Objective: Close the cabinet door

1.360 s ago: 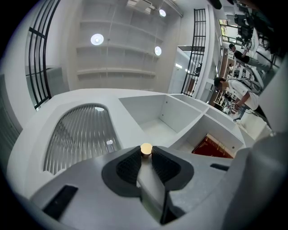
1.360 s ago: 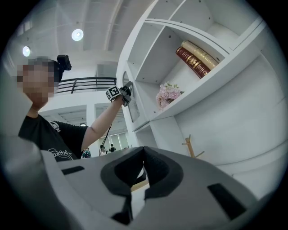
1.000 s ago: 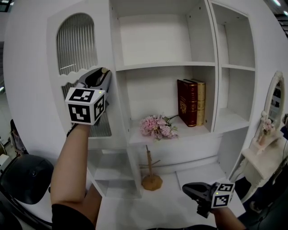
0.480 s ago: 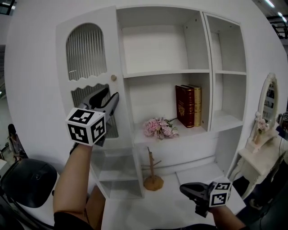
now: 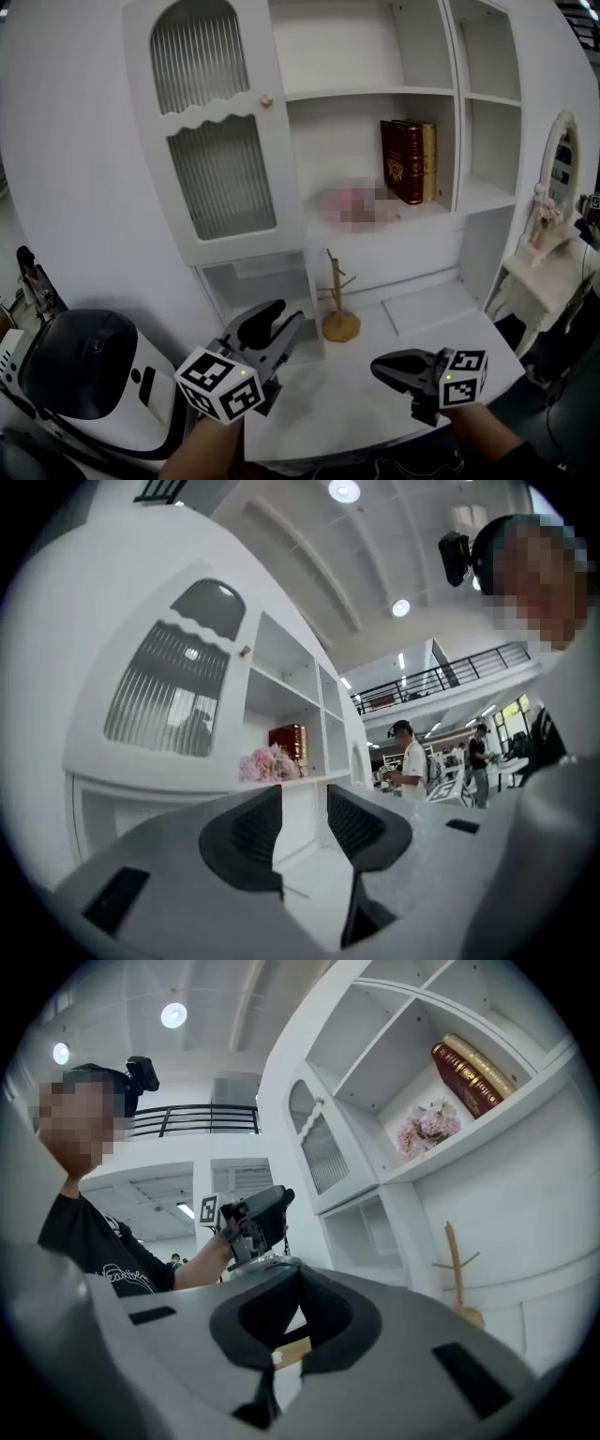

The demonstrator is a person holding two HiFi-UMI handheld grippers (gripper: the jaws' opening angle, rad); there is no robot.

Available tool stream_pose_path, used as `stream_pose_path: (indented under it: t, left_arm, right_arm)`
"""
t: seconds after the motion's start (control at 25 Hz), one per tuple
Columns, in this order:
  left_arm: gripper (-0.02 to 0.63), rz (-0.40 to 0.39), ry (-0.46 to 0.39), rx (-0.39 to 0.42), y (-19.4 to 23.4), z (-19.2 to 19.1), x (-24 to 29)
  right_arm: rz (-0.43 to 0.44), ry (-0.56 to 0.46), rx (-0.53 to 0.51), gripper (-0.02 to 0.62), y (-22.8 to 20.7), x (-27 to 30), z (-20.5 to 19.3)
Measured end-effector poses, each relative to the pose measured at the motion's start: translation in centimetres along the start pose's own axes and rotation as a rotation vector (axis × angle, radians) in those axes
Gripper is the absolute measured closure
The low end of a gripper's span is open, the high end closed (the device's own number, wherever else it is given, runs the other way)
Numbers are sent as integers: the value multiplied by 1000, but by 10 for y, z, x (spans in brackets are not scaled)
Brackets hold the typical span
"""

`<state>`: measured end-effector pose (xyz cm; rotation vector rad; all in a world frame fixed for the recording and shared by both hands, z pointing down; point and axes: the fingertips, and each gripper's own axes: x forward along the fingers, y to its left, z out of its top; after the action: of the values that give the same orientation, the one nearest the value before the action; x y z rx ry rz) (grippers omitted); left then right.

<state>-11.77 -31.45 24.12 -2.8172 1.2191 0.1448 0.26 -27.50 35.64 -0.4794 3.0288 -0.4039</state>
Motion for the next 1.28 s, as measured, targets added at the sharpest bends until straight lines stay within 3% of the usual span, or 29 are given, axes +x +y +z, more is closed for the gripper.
stream_pose_path:
  t: [0.12,0.32,0.48,0.72,0.88,1.28]
  left_arm:
    - [454,-50,24,-108,-25,-33,-36]
    - [460,-104,60,-209,-66,-86,-80]
    - [516,-165,88,-306,-103,-130,-98]
    - [597,-173,108,-258,-129,-157,-131]
    - [601,-168,138,-196,-133,-171,-139]
    - [601,-164,157,-360,-122,-195,-150]
  right_arm:
    - [18,31,17,589,28,13,-26]
    - [25,79,31,589,64,26,-64]
    - [-20,69,5,589,79,22,-74]
    - [-78,55,44,589,93,6,-99]
    - [-91,38,74,589,103,10,-112]
    - [-90,77,118,589,103,23,-141]
